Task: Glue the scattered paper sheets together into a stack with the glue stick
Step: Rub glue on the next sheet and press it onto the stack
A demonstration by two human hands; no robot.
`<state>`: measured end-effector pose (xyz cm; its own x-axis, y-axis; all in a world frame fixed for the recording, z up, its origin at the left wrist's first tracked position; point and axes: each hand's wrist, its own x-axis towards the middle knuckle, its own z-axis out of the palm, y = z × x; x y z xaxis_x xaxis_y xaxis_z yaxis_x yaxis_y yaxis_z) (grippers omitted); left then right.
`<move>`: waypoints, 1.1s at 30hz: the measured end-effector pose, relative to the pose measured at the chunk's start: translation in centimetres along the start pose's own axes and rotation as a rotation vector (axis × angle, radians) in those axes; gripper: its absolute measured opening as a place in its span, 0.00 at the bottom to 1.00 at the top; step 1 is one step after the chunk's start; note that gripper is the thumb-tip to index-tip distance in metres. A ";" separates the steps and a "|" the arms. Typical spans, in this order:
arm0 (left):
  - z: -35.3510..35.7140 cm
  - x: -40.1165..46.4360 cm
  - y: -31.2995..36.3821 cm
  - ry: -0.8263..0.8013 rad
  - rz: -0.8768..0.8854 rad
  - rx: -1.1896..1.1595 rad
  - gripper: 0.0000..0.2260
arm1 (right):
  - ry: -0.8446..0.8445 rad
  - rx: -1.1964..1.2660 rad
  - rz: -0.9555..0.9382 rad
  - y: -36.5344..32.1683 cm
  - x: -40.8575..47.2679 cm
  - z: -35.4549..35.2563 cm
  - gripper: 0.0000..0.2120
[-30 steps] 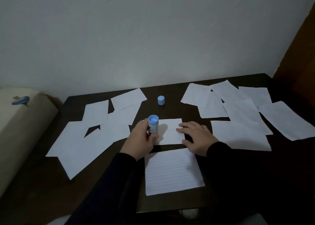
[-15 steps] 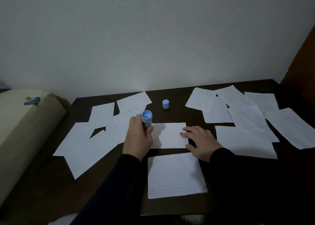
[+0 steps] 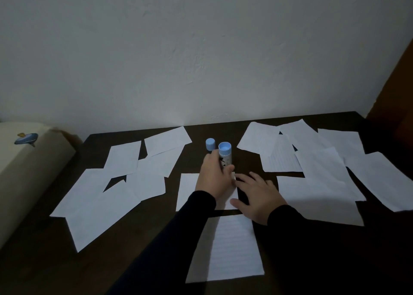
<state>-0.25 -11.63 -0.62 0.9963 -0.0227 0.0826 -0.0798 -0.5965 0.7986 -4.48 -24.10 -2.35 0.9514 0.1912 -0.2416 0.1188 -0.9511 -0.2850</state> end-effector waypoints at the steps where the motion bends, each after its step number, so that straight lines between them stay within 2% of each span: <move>1: 0.1 0.0 -0.2 -0.012 0.004 0.013 0.12 | 0.002 -0.005 0.002 0.0 0.1 -0.1 0.30; 8: -1.3 0.5 -0.9 -0.066 0.055 0.180 0.13 | -0.023 -0.025 0.031 -0.3 0.4 -0.2 0.29; 14: -4.7 0.6 -3.3 -0.017 -0.018 0.279 0.12 | -0.005 -0.046 0.034 -0.4 0.2 -0.2 0.28; 22: -7.7 -0.2 -5.6 0.058 -0.055 0.296 0.10 | 0.013 -0.051 0.038 -0.5 -0.1 0.1 0.28; 25: -8.8 -1.2 -6.1 0.165 0.014 0.217 0.13 | 0.076 -0.087 -0.011 -0.8 0.1 -0.1 0.29; 28: -10.3 -2.1 -6.4 0.299 -0.012 0.015 0.14 | 0.104 -0.057 -0.132 -1.4 0.8 -0.3 0.29; 30: -10.9 -2.4 -6.5 0.351 -0.057 -0.083 0.17 | 0.076 -0.072 -0.181 -1.7 1.5 -0.1 0.29; 33: -10.8 -2.6 -6.5 0.352 -0.067 -0.122 0.18 | -0.045 -0.188 -0.137 -1.5 2.2 0.7 0.31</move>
<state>-2.67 0.94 0.42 0.9296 0.3028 0.2100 -0.0387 -0.4865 0.8728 -2.72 -22.04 -3.12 0.9095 0.3282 -0.2550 0.3007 -0.9432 -0.1413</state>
